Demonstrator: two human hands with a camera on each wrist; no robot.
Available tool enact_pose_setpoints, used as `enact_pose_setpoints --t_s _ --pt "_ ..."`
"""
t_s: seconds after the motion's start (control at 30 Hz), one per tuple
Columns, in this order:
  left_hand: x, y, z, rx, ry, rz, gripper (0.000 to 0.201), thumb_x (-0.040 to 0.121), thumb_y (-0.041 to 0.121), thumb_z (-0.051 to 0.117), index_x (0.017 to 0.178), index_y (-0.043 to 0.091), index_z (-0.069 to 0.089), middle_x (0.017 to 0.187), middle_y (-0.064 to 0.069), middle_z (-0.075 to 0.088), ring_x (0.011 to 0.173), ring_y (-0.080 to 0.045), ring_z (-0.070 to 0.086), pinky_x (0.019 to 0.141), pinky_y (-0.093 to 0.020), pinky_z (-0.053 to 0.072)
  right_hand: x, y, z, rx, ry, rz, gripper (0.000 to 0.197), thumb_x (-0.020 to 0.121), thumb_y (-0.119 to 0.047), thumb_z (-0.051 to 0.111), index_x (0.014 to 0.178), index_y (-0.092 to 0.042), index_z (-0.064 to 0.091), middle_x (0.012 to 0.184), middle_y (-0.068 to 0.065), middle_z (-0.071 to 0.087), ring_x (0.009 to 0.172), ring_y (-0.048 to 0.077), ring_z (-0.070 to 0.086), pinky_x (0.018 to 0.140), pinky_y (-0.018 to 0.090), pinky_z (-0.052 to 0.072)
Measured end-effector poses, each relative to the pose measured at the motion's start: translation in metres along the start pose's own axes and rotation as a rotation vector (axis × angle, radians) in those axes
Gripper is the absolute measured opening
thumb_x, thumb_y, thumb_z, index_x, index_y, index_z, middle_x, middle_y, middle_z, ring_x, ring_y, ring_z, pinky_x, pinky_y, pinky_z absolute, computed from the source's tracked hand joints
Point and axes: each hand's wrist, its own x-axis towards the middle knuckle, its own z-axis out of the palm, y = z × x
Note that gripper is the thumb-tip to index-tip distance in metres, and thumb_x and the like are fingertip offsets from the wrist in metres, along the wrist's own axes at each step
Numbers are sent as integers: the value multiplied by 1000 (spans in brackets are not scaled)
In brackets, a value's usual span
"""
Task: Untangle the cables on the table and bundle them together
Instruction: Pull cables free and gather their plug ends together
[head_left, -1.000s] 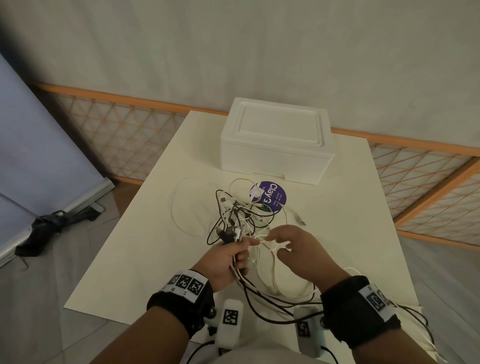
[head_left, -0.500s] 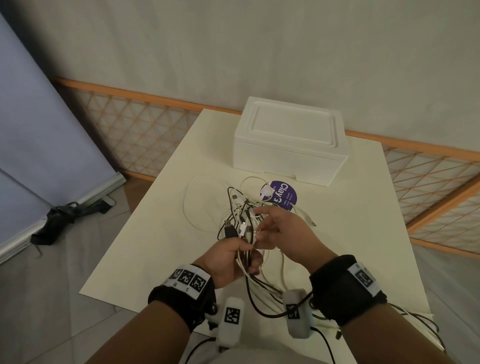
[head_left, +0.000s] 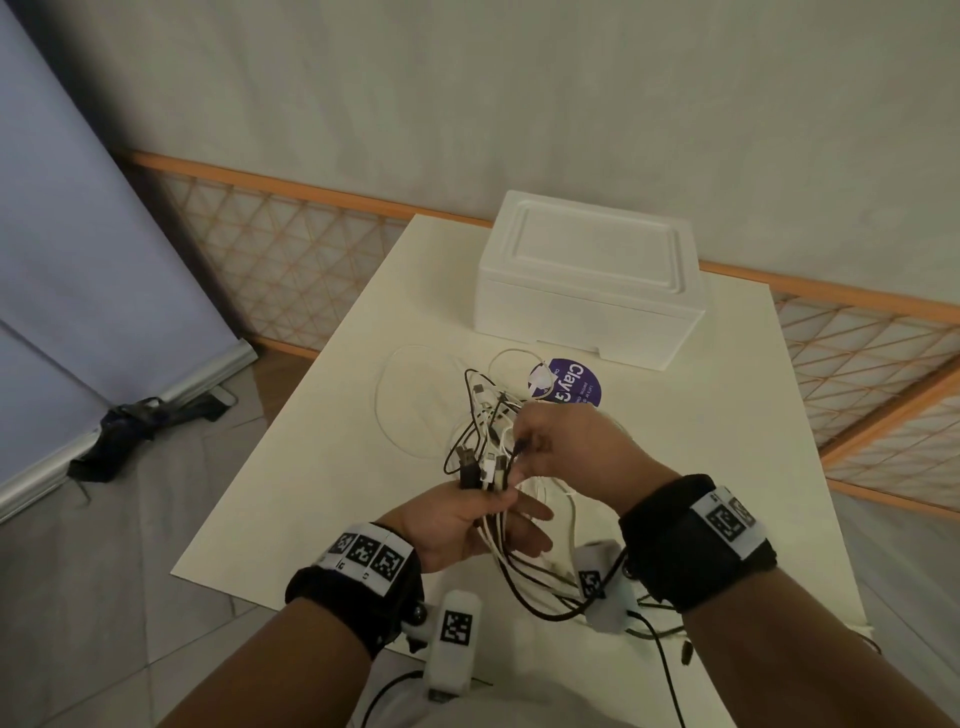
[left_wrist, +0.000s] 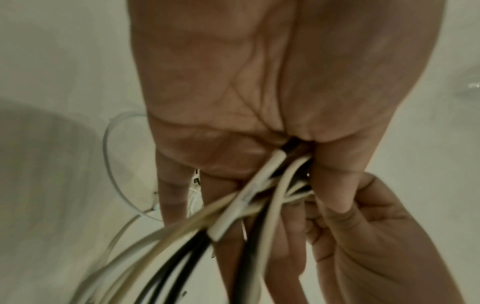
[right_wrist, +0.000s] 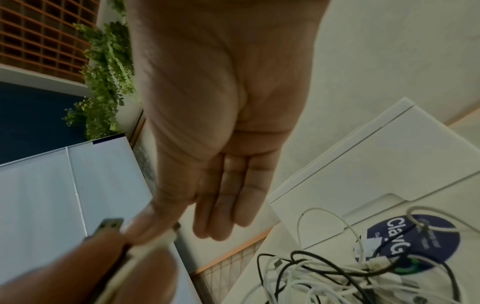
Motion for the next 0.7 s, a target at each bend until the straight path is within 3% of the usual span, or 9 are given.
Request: enact_pose_setpoints --t_s 0.07,0.2,0.33,0.4,0.47,0.57,0.63,0.7 --pt "0 1 0 -61 35 70 25 86 21 54 94 10 74 95 -15 72 88 -28 69 88 -38 52 -1 -1 5 -26 21 -43 21 78 -29 75 93 -19 68 81 -7 68 68 4 56 61 11 37" --pt "-2 1 -2 -8 75 89 19 83 20 57 88 12 74 88 -13 69 79 -23 69 83 -36 51 -4 -2 15 141 15 -95 24 91 -29 61 114 -23 66 97 -7 72 88 4 65 81 21 49" --pt "-2 -1 -1 0 121 82 16 88 22 61 86 10 71 81 -10 71 77 -22 69 84 -37 49 -2 0 20 87 17 -128 23 94 -25 57 114 -26 69 103 -6 72 95 5 63 87 26 49" --pt "-2 -1 2 -23 171 101 17 89 21 56 90 6 65 78 -8 71 78 -22 70 87 -38 50 -3 0 22 33 -34 -159 27 95 -27 55 120 -28 65 110 -6 70 101 6 62 90 27 47" --pt "-2 1 5 -51 228 144 15 93 18 50 91 7 61 72 -5 68 74 -19 70 81 -36 55 -3 -1 24 8 -66 -162 36 96 -33 53 131 -28 56 123 -6 64 110 7 58 95 25 44" --pt "2 3 4 -203 344 225 26 96 22 48 74 10 55 54 -2 54 54 -15 59 69 -33 56 -7 -2 27 87 -73 -21 55 93 -47 51 144 -31 38 133 -4 57 113 11 58 98 30 44" --pt "9 5 -1 -328 447 289 40 98 31 45 63 13 47 47 1 37 46 -14 47 66 -35 54 -12 1 32 141 -34 50 57 92 -49 50 144 -31 36 133 -4 57 109 12 60 98 34 46" --pt "13 7 -5 -418 513 342 40 97 37 45 63 15 42 46 3 30 42 -11 36 60 -32 51 -21 7 37 42 -2 67 57 92 -53 47 143 -30 37 130 -5 59 109 11 59 97 32 45"
